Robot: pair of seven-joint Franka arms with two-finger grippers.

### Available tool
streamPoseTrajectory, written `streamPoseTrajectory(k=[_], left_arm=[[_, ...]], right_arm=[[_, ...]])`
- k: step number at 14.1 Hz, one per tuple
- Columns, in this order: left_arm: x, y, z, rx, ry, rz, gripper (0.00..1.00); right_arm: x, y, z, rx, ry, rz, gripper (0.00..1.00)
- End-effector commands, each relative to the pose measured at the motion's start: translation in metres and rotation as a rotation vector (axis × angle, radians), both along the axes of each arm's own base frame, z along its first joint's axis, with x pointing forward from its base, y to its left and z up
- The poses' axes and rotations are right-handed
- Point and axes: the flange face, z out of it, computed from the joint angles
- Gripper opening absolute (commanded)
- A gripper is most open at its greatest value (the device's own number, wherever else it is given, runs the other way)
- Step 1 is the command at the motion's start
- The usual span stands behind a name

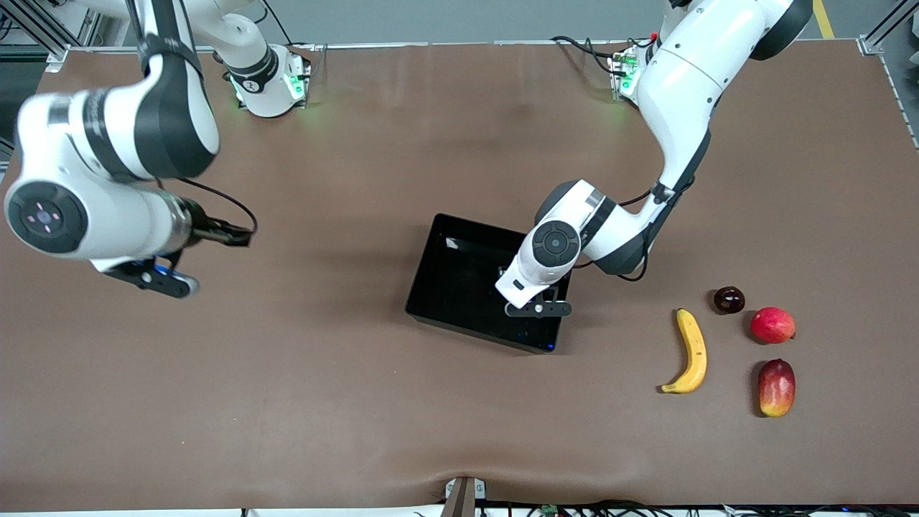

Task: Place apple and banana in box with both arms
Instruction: 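Lower the apple into the tray and open the left gripper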

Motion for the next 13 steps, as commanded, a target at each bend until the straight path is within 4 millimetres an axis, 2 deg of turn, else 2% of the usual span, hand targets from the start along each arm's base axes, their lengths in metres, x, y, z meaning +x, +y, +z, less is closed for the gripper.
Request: streamPoseTrajectory(k=[1, 2, 4, 5, 6, 7, 8, 10, 12, 13], left_arm=[[0.003, 0.003, 0.016, 0.008, -0.035, -0.004, 1.00], [0.010, 0.008, 0.028, 0.002, -0.052, 0.008, 1.00], [0.017, 0.018, 0.087, 0.000, -0.112, 0.031, 1.00], [0.029, 0.039, 0.117, 0.005, -0.145, 0.052, 1.00], [0.043, 0.065, 0.134, 0.007, -0.165, 0.067, 1.00], [0.053, 0.084, 0.141, 0.003, -0.175, 0.042, 1.00], [0.064, 0.107, 0.145, 0.002, -0.182, 0.002, 1.00], [0.089, 0.174, 0.134, 0.007, -0.167, -0.045, 1.00], [0.106, 0.217, 0.111, -0.010, -0.166, -0.094, 1.00], [0.112, 0.231, 0.103, -0.020, -0.179, -0.101, 1.00]], right_arm=[[-0.013, -0.012, 0.037, 0.001, -0.043, 0.048, 1.00], [-0.015, -0.019, 0.045, 0.023, -0.055, 0.052, 1.00], [-0.013, -0.043, 0.064, 0.140, -0.065, 0.170, 1.00], [-0.010, -0.059, 0.076, 0.182, -0.087, 0.225, 1.00], [-0.008, -0.073, 0.080, 0.200, -0.097, 0.236, 1.00], [-0.007, -0.078, 0.080, 0.206, -0.097, 0.229, 1.00], [-0.007, -0.087, 0.080, 0.214, -0.100, 0.213, 1.00], [-0.006, -0.112, 0.085, 0.238, -0.099, 0.198, 1.00], [-0.005, -0.135, 0.090, 0.279, -0.116, 0.195, 1.00], [-0.009, -0.135, 0.100, 0.293, -0.132, 0.218, 1.00]])
